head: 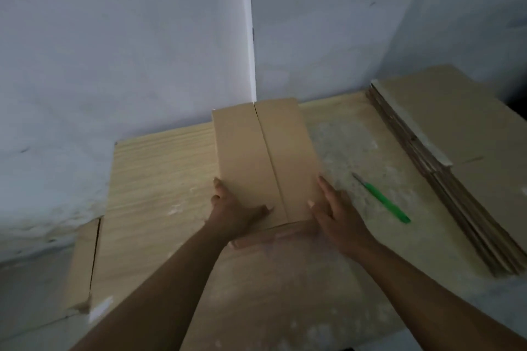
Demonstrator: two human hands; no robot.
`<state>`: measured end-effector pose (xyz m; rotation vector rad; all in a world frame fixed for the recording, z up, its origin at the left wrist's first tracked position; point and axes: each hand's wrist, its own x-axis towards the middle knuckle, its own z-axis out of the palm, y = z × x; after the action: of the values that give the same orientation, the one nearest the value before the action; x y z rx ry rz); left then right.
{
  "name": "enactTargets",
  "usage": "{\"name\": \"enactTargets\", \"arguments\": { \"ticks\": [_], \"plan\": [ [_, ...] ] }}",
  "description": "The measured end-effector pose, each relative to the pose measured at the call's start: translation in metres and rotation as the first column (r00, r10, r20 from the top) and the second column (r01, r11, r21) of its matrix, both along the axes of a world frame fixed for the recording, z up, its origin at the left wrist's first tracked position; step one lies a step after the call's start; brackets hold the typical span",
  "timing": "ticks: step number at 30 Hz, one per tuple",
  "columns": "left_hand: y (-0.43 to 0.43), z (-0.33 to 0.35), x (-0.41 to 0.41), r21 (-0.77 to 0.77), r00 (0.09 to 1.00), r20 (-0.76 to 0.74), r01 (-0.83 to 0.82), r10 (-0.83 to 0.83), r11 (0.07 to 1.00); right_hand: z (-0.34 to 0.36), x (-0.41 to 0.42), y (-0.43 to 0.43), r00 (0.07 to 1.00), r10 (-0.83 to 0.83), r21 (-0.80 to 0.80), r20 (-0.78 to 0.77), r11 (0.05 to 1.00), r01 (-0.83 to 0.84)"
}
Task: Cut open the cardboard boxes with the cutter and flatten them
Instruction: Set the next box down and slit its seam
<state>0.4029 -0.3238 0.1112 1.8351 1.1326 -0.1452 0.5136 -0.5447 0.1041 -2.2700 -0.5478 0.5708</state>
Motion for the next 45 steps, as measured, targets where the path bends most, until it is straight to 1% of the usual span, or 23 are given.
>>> {"name": "enactTargets", "arguments": {
  "ticks": [2,3,5,8,10,12,14,16,18,20,23,24,26,29,32,35,38,41,43,45],
  "plan": [
    [-0.003,0.003,0.001,-0.012,0.999,-0.002,-0.05,0.05,0.999,0.0,0.017,-0.007,0.975,-0.067,0.042,-0.21,0.996,0.077],
    [-0.005,0.004,0.0,-0.016,0.998,0.005,-0.066,0.067,0.998,-0.003,0.026,-0.01,0.96,-0.072,0.058,-0.272,0.994,0.092],
    [-0.011,0.006,-0.006,-0.027,0.996,0.013,-0.087,0.087,0.996,-0.001,0.038,-0.009,0.933,-0.042,0.036,-0.358,0.998,0.059],
    [-0.025,0.009,-0.015,-0.051,0.992,0.014,-0.124,0.124,0.991,0.003,0.048,-0.007,0.919,0.032,0.034,-0.392,0.999,-0.02],
    [-0.033,0.014,-0.021,-0.078,0.99,0.018,-0.138,0.14,0.987,0.005,0.051,-0.008,0.917,0.096,0.064,-0.387,0.995,-0.077],
    [-0.037,0.017,-0.025,-0.131,0.987,0.039,-0.151,0.158,0.98,0.015,0.05,-0.009,0.912,0.118,0.135,-0.393,0.988,-0.07],
    [-0.038,0.019,-0.027,-0.222,0.981,0.086,-0.152,0.175,0.963,0.026,0.049,-0.012,0.925,0.137,0.216,-0.355,0.975,-0.062],
    [-0.039,0.021,-0.026,-0.307,0.973,0.134,-0.142,0.19,0.941,0.04,0.046,-0.016,0.955,0.11,0.234,-0.275,0.971,-0.045],
    [-0.041,0.025,-0.024,-0.357,0.968,0.172,-0.111,0.182,0.927,0.066,0.04,-0.018,0.982,0.049,0.183,-0.182,0.983,-0.015],
    [-0.047,0.028,-0.021,-0.374,0.97,0.186,-0.077,0.156,0.924,0.093,0.033,-0.015,0.997,0.022,0.129,-0.073,0.992,-0.012],
    [-0.062,0.037,-0.015,-0.31,0.98,0.177,-0.033,0.091,0.95,0.126,0.024,-0.001,0.997,0.079,0.056,0.023,0.995,-0.081],
    [-0.065,0.04,-0.014,-0.283,0.976,0.203,-0.018,0.078,0.959,0.133,0.02,0.005,0.994,0.103,0.022,0.042,0.994,-0.104],
    [-0.065,0.045,-0.014,-0.257,0.95,0.304,0.005,0.076,0.966,0.143,0.009,0.019,0.986,0.148,-0.023,0.082,0.989,-0.147],
    [-0.056,0.059,-0.018,-0.374,0.912,0.375,-0.013,0.164,0.927,0.153,-0.013,0.039,0.968,0.215,-0.078,0.131,0.975,-0.206],
    [-0.048,0.08,-0.029,-0.491,0.887,0.389,-0.028,0.248,0.871,0.153,-0.034,0.057,0.956,0.254,-0.1,0.149,0.965,-0.242],
    [-0.037,0.097,-0.045,-0.516,0.885,0.378,-0.041,0.271,0.855,0.147,-0.058,0.072,0.946,0.264,-0.035,0.186,0.964,-0.262],
    [-0.021,0.099,-0.061,-0.538,0.866,0.391,-0.06,0.312,0.841,0.142,-0.075,0.081,0.963,0.191,0.041,0.192,0.979,-0.202],
    [-0.009,0.096,-0.074,-0.608,0.826,0.379,-0.117,0.417,0.785,0.138,-0.079,0.086,0.978,0.158,0.114,0.138,0.978,-0.174],
    [-0.001,0.088,-0.083,-0.656,0.784,0.357,-0.176,0.508,0.734,0.131,-0.079,0.09,0.979,0.157,0.178,0.132,0.968,-0.179],
    [0.004,0.083,-0.09,-0.673,0.768,0.326,-0.222,0.552,0.706,0.12,-0.076,0.092,0.978,0.169,0.219,0.125,0.956,-0.193]
  ]
}}
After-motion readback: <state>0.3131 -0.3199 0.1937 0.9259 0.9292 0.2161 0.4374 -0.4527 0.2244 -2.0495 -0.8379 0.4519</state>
